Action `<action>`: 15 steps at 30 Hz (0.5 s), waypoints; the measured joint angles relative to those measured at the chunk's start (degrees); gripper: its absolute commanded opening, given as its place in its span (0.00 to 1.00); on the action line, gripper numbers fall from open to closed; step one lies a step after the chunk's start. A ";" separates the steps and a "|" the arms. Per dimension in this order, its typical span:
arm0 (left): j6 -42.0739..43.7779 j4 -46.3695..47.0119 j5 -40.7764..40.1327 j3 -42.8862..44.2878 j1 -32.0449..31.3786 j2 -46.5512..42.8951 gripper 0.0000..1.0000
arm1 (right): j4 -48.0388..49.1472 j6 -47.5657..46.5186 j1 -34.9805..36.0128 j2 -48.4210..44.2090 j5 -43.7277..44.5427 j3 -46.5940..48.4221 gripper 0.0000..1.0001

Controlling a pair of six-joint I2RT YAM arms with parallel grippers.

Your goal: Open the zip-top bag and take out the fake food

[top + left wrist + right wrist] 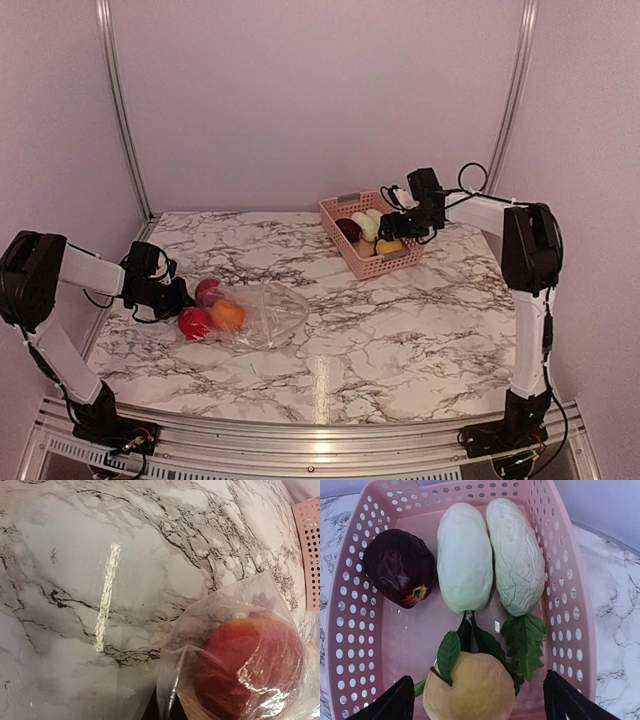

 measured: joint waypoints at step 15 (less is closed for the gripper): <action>0.13 0.00 0.22 -0.79 0.00 -0.85 0.00 | 6.97 1.73 10.19 -18.49 -17.77 -16.04 0.55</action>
